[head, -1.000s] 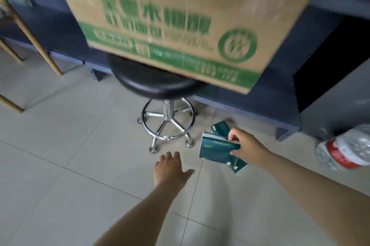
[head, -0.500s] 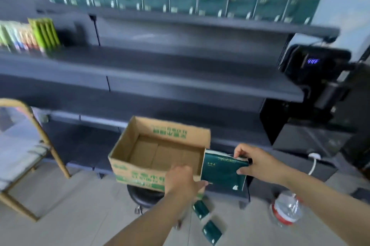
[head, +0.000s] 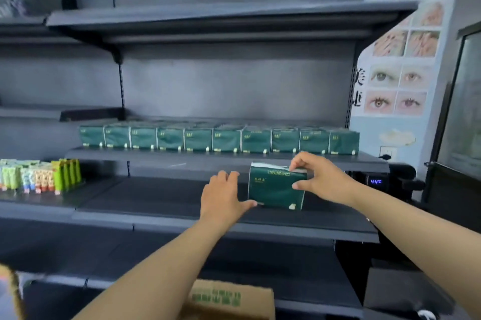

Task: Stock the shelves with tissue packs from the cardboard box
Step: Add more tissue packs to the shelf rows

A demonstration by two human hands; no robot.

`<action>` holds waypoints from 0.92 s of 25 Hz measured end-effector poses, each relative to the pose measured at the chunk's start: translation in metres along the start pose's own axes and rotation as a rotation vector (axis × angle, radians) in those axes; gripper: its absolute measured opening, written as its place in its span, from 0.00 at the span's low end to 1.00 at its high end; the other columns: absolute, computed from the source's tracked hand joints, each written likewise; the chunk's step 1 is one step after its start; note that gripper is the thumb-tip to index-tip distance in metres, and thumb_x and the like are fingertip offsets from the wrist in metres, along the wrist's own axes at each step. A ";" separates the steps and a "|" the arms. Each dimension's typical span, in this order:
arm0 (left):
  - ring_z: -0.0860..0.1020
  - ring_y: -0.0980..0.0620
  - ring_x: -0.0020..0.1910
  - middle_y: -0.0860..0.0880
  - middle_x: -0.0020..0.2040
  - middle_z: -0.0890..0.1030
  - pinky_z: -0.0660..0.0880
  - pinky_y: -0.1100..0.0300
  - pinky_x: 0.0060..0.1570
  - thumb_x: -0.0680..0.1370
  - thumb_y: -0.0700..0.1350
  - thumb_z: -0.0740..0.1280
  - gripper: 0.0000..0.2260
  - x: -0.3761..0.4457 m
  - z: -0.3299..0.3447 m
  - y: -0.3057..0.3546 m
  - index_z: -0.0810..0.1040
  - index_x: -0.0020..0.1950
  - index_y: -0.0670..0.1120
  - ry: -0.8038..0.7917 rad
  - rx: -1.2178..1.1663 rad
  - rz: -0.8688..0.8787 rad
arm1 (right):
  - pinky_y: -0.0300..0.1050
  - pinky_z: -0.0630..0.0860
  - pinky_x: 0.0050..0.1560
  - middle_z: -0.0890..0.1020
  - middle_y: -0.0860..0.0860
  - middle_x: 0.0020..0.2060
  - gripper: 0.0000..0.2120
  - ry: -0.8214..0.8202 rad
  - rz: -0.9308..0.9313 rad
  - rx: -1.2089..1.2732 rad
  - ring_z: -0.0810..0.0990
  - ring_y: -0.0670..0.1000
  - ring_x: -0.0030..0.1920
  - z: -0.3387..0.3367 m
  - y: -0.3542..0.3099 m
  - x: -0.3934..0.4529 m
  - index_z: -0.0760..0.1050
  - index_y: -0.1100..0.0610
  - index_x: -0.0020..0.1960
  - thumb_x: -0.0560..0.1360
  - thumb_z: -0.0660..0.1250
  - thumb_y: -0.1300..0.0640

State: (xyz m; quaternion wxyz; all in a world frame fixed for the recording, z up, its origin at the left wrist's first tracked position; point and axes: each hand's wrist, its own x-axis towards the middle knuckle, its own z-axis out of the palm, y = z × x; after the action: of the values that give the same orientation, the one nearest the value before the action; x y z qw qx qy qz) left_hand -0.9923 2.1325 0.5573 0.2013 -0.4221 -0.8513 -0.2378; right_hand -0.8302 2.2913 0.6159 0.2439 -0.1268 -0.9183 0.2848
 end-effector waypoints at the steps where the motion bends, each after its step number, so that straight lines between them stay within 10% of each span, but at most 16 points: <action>1: 0.68 0.47 0.63 0.48 0.64 0.69 0.69 0.55 0.59 0.71 0.65 0.68 0.34 0.018 -0.001 -0.001 0.63 0.71 0.48 0.024 0.002 0.004 | 0.43 0.66 0.65 0.76 0.43 0.56 0.13 0.033 -0.011 -0.004 0.73 0.44 0.61 -0.005 0.000 0.016 0.72 0.48 0.46 0.70 0.73 0.62; 16: 0.57 0.47 0.73 0.45 0.74 0.58 0.56 0.54 0.70 0.72 0.64 0.67 0.39 0.294 0.136 -0.014 0.54 0.76 0.51 0.037 0.141 0.162 | 0.38 0.65 0.58 0.75 0.44 0.55 0.11 0.179 0.026 -0.144 0.72 0.47 0.60 -0.057 0.183 0.259 0.72 0.50 0.48 0.73 0.70 0.63; 23: 0.55 0.48 0.73 0.48 0.73 0.59 0.46 0.50 0.74 0.69 0.69 0.66 0.45 0.332 0.167 -0.013 0.49 0.77 0.52 -0.036 0.269 0.182 | 0.47 0.60 0.68 0.67 0.43 0.63 0.25 0.168 -0.093 -0.604 0.58 0.47 0.67 -0.020 0.219 0.297 0.65 0.47 0.66 0.72 0.70 0.49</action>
State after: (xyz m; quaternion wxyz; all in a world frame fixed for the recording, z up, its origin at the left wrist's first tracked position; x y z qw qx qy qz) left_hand -1.2137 2.4279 0.6005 0.2615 -0.4709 -0.8372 -0.0947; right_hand -1.0514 2.5876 0.6136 0.2828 -0.1744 -0.9429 -0.0238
